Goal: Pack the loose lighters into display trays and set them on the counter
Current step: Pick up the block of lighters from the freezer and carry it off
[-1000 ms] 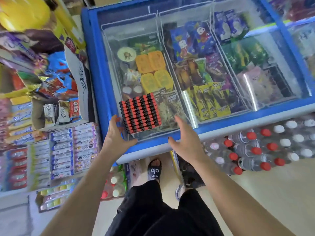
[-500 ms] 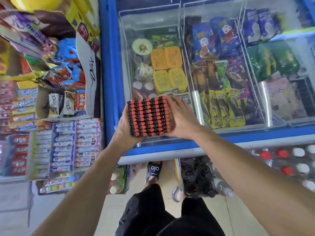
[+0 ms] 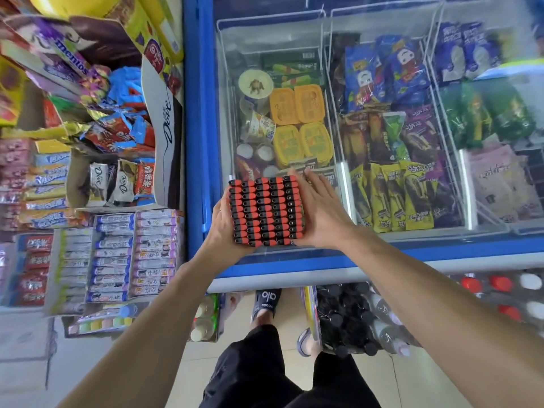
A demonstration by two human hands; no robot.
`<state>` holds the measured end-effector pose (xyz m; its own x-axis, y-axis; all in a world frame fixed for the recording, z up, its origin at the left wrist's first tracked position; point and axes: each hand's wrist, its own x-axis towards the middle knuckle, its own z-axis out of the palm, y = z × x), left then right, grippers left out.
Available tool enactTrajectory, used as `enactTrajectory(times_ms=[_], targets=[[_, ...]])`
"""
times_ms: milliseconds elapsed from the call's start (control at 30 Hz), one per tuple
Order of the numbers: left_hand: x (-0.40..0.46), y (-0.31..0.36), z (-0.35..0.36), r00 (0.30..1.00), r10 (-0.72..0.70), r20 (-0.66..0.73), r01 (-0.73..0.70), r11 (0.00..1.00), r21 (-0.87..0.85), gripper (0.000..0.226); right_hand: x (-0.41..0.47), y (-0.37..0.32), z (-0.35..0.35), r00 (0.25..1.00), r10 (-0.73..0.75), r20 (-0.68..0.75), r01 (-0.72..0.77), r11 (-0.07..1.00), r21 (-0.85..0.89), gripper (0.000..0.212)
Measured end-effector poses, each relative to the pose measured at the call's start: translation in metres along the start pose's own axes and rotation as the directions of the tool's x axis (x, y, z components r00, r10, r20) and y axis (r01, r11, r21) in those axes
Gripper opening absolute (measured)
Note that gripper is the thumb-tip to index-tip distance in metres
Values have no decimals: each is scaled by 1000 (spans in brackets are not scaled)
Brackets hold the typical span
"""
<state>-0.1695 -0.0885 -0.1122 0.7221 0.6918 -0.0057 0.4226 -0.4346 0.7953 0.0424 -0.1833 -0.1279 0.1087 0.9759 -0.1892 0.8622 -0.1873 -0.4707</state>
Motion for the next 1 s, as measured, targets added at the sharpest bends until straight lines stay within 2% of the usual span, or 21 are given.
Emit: enactTrajectory(times_ms=[167, 367, 633, 867, 1000], targets=[[-1, 1, 1, 998, -60, 15, 59, 998, 37, 87, -1, 3, 3, 999, -30, -38, 30, 999, 11, 132], [2, -7, 4, 996, -47, 70, 36, 988, 149, 89, 1, 9, 3, 999, -44, -29, 44, 999, 14, 133], [3, -8, 3, 996, -64, 57, 59, 995, 87, 103, 3, 8, 4, 996, -57, -66, 60, 997, 46, 124], [7, -11, 1, 998, -32, 57, 27, 994, 102, 110, 4, 11, 3, 998, -22, -57, 27, 995, 94, 127], [11, -6, -7, 995, -27, 98, 24, 999, 40, 108, -1, 6, -6, 997, -26, -68, 39, 980, 195, 127]])
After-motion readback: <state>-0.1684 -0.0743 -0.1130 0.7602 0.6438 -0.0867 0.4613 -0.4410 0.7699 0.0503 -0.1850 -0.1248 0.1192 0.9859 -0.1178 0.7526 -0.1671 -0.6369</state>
